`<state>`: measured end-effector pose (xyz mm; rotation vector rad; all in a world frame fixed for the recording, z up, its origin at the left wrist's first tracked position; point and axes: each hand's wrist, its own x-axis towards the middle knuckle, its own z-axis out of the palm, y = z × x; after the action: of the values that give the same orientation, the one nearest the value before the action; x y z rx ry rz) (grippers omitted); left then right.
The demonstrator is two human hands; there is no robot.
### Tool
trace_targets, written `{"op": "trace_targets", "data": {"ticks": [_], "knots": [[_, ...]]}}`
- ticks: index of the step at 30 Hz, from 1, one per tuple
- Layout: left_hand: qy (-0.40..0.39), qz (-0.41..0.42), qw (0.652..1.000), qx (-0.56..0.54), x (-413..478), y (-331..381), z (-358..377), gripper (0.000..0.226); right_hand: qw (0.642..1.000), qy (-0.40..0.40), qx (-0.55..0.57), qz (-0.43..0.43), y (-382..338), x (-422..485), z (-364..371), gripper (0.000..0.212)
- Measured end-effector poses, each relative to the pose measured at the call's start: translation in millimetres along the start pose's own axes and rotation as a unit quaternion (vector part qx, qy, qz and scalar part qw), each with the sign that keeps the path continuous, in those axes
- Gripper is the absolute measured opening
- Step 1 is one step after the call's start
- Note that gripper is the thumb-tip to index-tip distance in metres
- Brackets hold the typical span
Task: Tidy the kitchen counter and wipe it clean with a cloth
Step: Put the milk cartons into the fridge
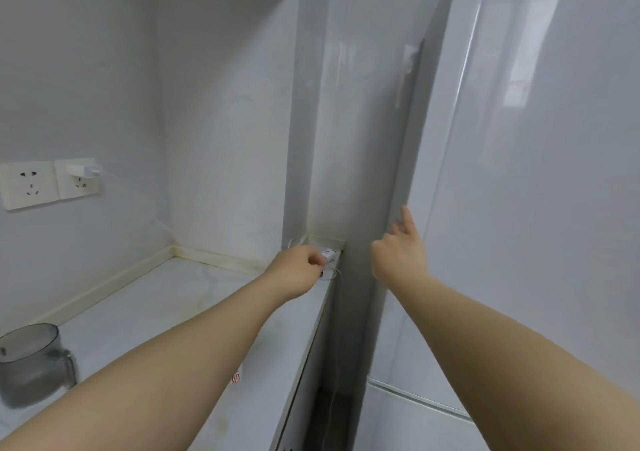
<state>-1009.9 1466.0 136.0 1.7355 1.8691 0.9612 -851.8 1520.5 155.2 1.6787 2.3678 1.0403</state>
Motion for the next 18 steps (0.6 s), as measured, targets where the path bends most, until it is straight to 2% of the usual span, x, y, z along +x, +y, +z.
{"op": "trace_targets", "data": {"ticks": [3, 5, 8, 13, 18], "knots": [[-0.011, 0.0, 0.998, -0.06, 8, 19, 9, 0.026, 0.993, -0.037, -0.108, 0.027, 0, 2, 6, 0.022], [-0.022, -0.008, 0.997, -0.073, 9, 24, 15, 0.027, 0.989, -0.028, -0.143, 0.005, 1, 7, 12, 0.025], [-0.023, -0.041, 0.995, -0.085, 9, 22, 19, 0.034, 0.988, -0.062, -0.123, -0.063, 3, 12, 8, 0.029], [-0.009, -0.068, 0.987, -0.146, 7, 16, 11, 0.034, 0.993, -0.05, -0.094, -0.055, 2, 0, 4, 0.018], [-0.013, -0.054, 0.986, -0.155, 0, 18, 2, 0.03, 0.997, -0.015, -0.05, -0.061, -6, -35, -10, 0.015]]}}
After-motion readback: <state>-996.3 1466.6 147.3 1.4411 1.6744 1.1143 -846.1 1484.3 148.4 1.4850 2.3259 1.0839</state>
